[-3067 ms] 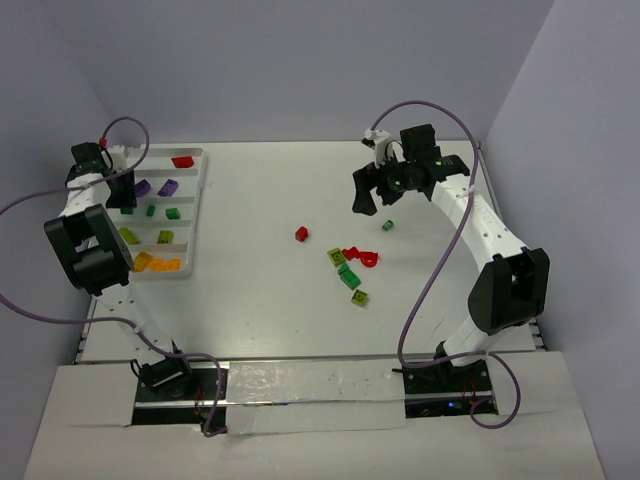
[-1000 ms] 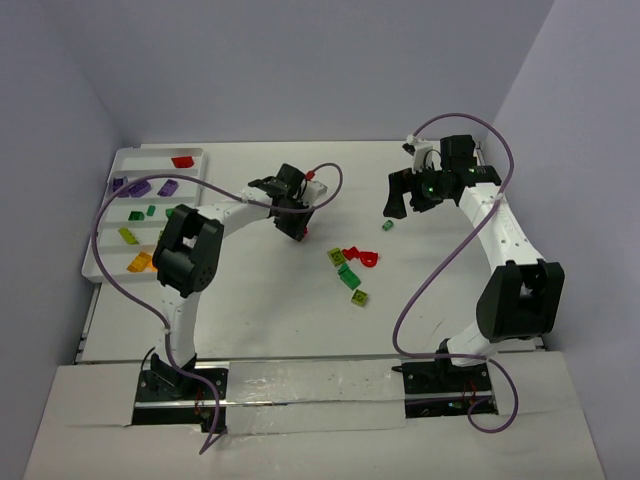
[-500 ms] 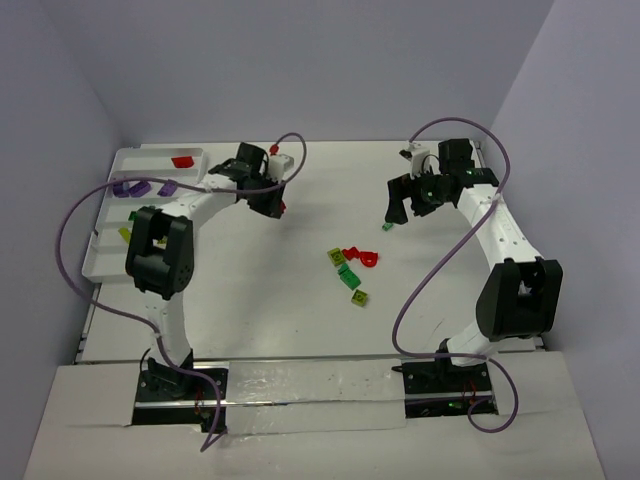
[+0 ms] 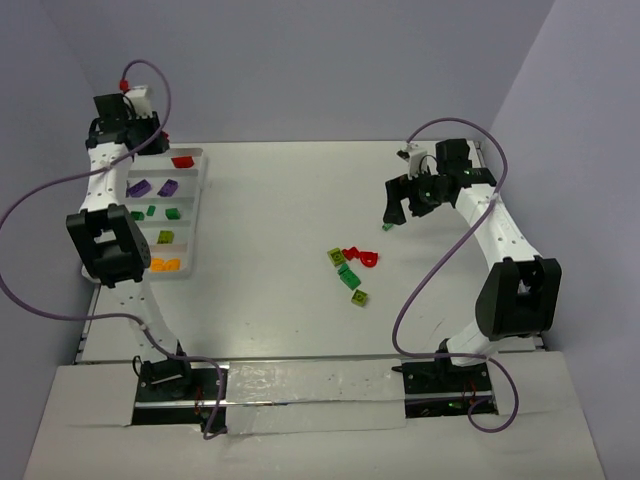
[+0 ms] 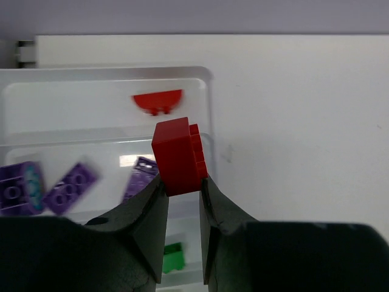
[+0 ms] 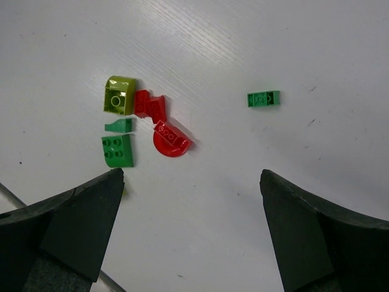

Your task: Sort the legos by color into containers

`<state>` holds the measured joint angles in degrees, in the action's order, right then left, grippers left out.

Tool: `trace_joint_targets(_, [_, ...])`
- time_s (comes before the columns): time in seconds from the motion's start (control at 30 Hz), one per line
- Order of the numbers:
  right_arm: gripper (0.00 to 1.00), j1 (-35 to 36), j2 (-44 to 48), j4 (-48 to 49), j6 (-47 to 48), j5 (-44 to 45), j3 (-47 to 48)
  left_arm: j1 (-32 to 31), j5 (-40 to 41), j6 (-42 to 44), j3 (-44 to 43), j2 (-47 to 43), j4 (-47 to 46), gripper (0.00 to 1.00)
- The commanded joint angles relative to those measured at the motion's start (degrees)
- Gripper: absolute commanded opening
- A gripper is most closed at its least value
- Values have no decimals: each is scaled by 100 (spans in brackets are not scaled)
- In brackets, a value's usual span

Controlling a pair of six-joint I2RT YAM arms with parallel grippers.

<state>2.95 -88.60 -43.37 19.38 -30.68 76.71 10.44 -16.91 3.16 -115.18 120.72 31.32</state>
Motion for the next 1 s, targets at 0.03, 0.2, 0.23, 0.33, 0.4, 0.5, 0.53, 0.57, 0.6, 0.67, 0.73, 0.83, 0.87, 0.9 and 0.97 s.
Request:
trace_joint_targets(0.03, [100, 80, -34, -23, 36, 47, 176, 376, -175, 10, -490, 535, -493, 1])
trace_joint_targets(0.2, [100, 99, -17, -75, 57, 122, 213, 788, -269, 89, -830, 1048, -799, 4])
trace_joint_targets(0.23, [100, 94, -11, -86, 69, 140, 219, 844, -292, 94, -853, 1134, -876, 5])
trace_joint_targets(0.33, [100, 110, -9, -111, 93, 204, 232, 935, -262, 132, -999, 1396, -952, 7])
trace_joint_targets(0.4, [100, 125, -32, -119, 100, 219, 239, 950, -246, 200, -1097, 1554, -952, 8])
trace_joint_targets(0.5, [100, 144, -65, -128, 129, 242, 243, 943, -247, 219, -1138, 1685, -1029, 12])
trace_joint_targets(0.53, [100, 144, -78, -132, 150, 264, 240, 947, -239, 189, -1142, 1709, -1093, 15])
trace_joint_targets(0.57, [100, 144, -95, -141, 175, 290, 235, 947, -234, 168, -1151, 1731, -1149, 16])
trace_joint_targets(0.6, [100, 144, -116, -145, 197, 315, 227, 943, -242, 164, -1167, 1760, -1163, 17])
trace_joint_targets(0.67, [100, 144, -189, -145, 240, 376, 197, 943, -243, 125, -1265, 1863, -1180, 22])
trace_joint_targets(0.73, [100, 144, -251, -129, 242, 470, 179, 943, -218, 141, -1304, 1918, -1206, 27])
trace_joint_targets(0.83, [100, 144, -341, -83, 222, 643, 136, 946, -166, 180, -1326, 1938, -1231, 34])
trace_joint_targets(0.87, [100, 142, -375, -53, 187, 712, 123, 949, -151, 192, -1333, 1936, -1244, 40])
trace_joint_targets(0.9, [100, 135, -394, -14, 181, 738, 117, 943, -138, 211, -1340, 1929, -1251, 45])
trace_joint_targets(0.97, [100, 135, -490, 30, 163, 843, 142, 951, -120, 194, -1340, 1929, -1312, 52])
